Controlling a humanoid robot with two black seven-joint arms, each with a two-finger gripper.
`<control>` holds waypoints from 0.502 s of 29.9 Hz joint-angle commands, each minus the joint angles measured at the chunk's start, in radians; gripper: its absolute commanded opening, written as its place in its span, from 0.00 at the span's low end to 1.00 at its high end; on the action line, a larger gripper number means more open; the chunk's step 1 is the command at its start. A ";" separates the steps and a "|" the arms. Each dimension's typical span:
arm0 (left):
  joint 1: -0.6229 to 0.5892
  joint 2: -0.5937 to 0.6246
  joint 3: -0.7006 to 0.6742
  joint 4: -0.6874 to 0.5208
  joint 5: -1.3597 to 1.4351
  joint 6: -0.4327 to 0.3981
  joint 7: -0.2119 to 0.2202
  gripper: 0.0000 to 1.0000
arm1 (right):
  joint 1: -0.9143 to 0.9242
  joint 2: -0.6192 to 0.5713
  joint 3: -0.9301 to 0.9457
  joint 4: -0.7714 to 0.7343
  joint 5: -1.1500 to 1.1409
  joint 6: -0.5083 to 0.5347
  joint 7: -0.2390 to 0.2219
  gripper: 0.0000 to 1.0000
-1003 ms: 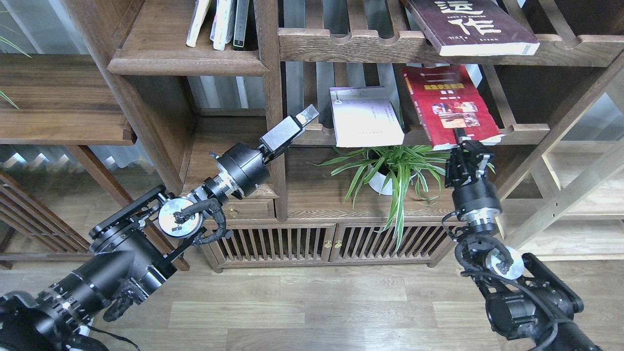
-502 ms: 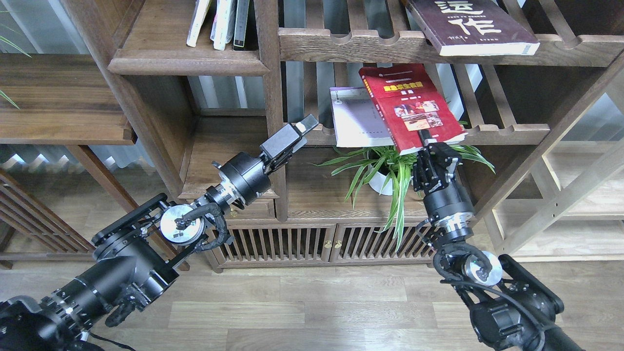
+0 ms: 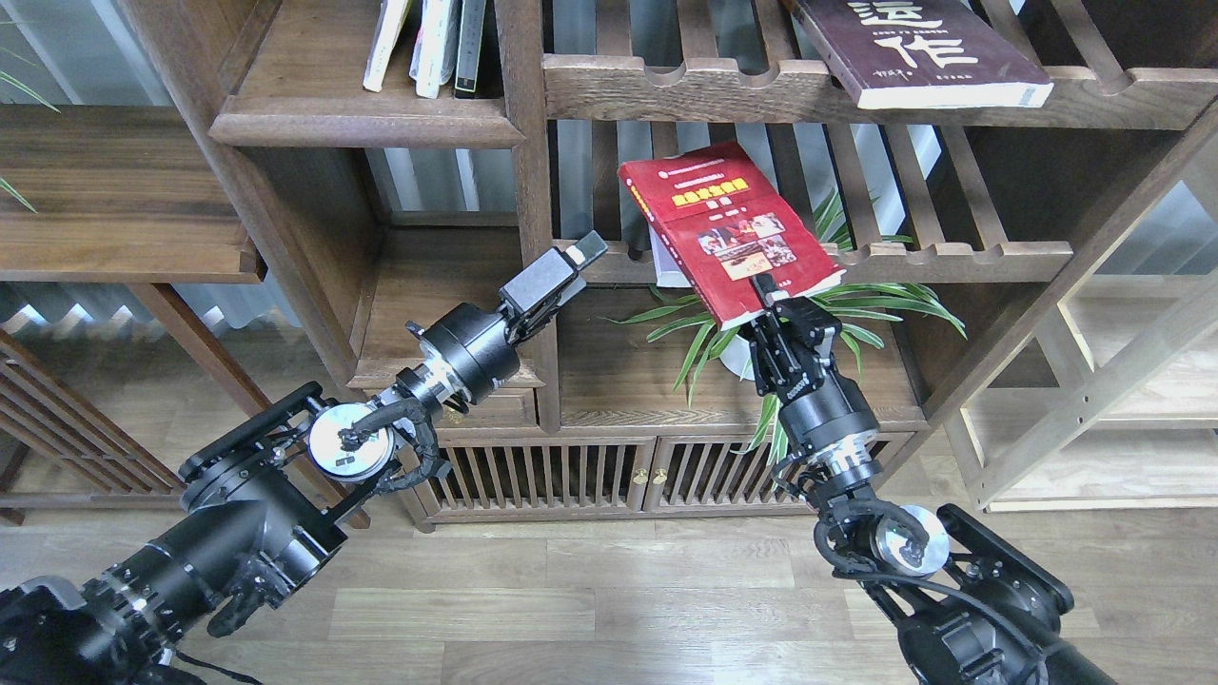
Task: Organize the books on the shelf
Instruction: 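Grasp the red book with the right gripper and pull it out, then bring the red book to the left gripper and grasp its edge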
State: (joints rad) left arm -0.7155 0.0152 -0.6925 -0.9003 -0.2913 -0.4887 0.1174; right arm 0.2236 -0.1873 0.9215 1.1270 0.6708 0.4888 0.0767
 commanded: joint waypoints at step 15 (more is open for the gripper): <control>-0.001 -0.015 -0.002 0.035 -0.008 0.000 0.001 0.99 | 0.000 0.055 -0.085 0.023 -0.045 0.000 -0.060 0.03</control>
State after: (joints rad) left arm -0.7175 0.0003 -0.6939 -0.8671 -0.2994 -0.4887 0.1189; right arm 0.2240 -0.1423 0.8439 1.1432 0.6373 0.4888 0.0257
